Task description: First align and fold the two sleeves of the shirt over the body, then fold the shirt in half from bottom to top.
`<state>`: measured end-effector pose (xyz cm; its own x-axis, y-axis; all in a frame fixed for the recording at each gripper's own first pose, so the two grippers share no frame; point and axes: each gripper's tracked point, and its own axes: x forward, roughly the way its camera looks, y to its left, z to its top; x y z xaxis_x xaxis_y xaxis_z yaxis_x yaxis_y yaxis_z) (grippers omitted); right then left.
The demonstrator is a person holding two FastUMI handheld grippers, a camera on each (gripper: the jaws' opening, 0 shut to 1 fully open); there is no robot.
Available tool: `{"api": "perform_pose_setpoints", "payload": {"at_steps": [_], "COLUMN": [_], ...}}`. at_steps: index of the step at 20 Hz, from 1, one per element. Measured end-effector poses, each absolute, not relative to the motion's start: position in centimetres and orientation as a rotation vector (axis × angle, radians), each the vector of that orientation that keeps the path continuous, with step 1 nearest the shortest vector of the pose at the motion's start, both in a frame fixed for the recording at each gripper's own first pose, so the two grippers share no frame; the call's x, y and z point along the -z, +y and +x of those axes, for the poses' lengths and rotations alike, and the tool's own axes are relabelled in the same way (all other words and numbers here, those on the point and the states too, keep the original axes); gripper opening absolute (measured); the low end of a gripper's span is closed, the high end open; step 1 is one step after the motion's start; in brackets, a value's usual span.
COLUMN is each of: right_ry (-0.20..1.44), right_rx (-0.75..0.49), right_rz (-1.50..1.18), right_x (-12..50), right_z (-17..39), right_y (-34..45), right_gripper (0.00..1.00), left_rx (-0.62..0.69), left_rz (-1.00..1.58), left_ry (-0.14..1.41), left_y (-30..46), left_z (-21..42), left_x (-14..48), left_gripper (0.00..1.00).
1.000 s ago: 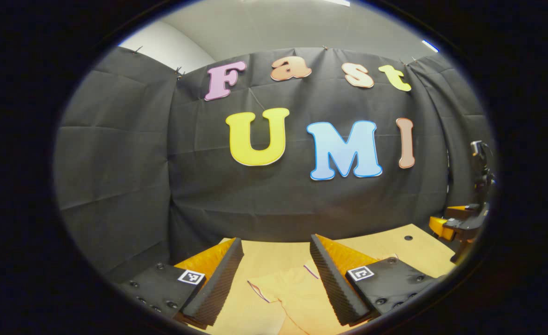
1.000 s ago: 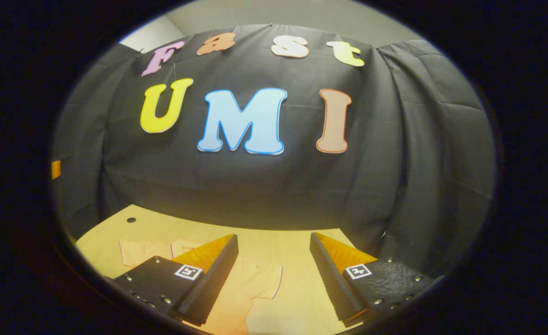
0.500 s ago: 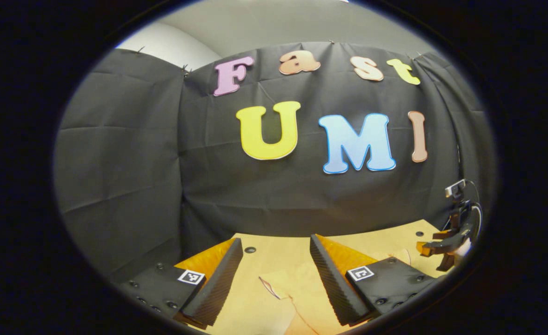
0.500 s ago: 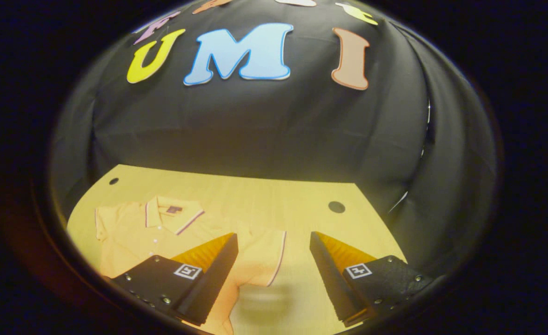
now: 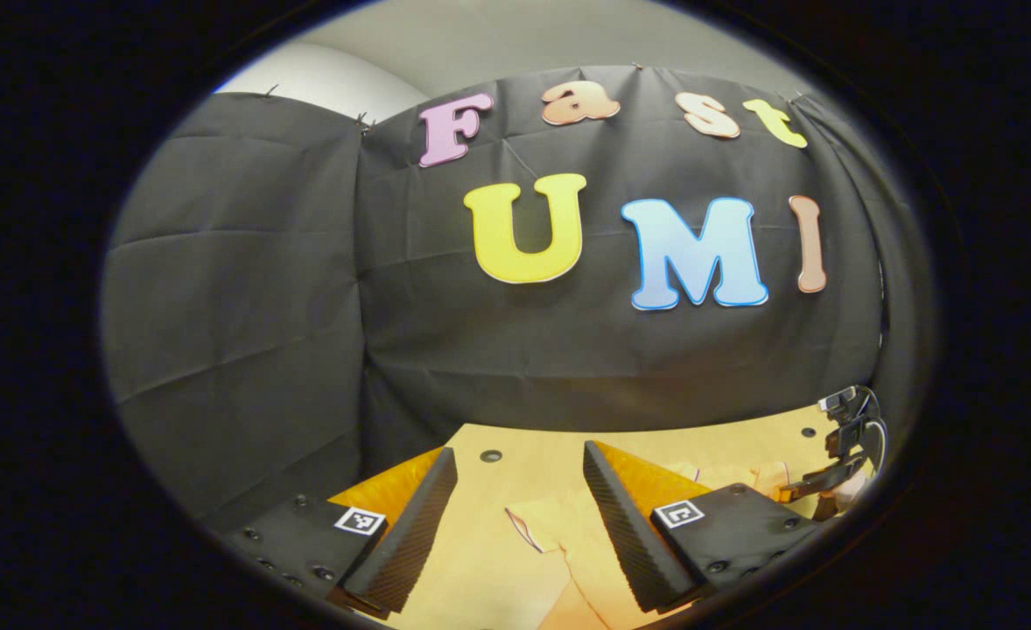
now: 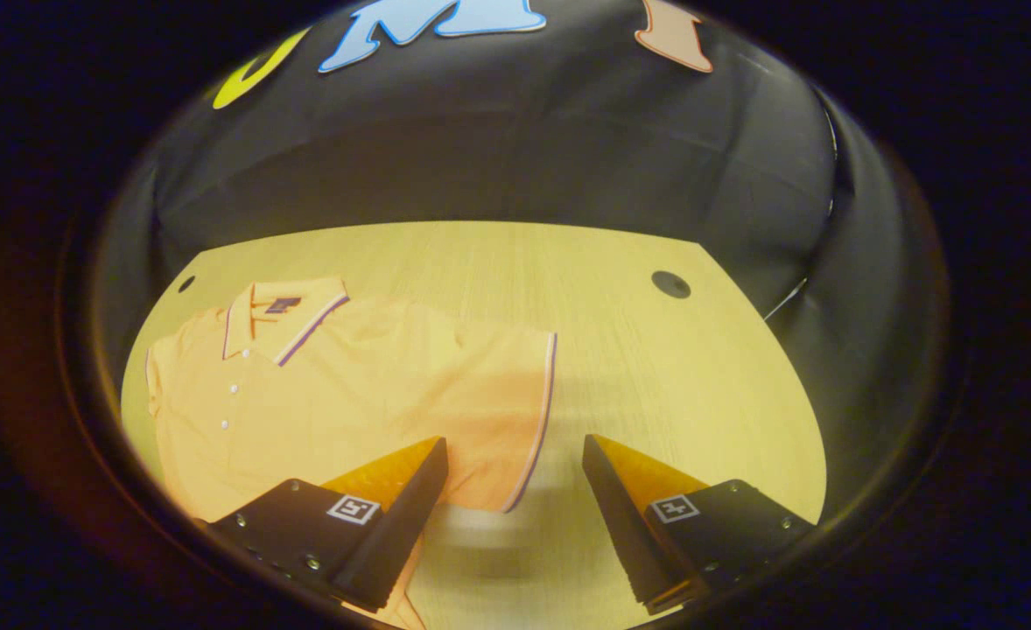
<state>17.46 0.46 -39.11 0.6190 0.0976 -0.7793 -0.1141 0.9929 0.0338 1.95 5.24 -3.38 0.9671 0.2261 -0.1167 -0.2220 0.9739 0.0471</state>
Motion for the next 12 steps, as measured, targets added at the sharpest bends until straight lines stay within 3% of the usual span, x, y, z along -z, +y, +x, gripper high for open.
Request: {"api": "perform_pose_setpoints", "payload": {"at_steps": [1, 7, 8, 9, 11, 12], "right_ry": [0.91, 0.928, 0.925, 0.931, 0.942, 0.94], "right_rx": [-0.128, -0.168, -0.175, -0.173, -0.177, -0.171], "right_rz": [-0.011, 0.045, 0.04, 0.04, 0.069, 0.081], "right_x": [39.7, 40.6, 40.7, 40.6, 40.5, 40.4], "right_z": [17.2, 16.8, 16.7, 16.8, 16.9, 17.1], "right_y": [0.7, 1.4, 1.7, 1.6, 2.0, 2.2], "right_gripper": [0.96, 0.75, 0.65, 0.46, 0.46, 0.12], "left_rx": [-0.23, -0.254, -0.254, -0.253, -0.253, -0.253], "left_rz": [0.033, 0.028, 0.025, 0.023, 0.022, 0.022], "left_ry": [0.125, 0.132, 0.131, 0.133, 0.136, 0.137], "left_y": [5.3, 5.7, 5.7, 5.6, 5.5, 5.4], "left_z": [1.8, 1.5, 1.3, 1.2, 1.2, 1.2], "left_x": [3.5, 3.7, 3.6, 3.7, 4.0, 3.9], "left_gripper": [0.99, 0.99, 0.99, 0.99, 0.99, 0.95]}}
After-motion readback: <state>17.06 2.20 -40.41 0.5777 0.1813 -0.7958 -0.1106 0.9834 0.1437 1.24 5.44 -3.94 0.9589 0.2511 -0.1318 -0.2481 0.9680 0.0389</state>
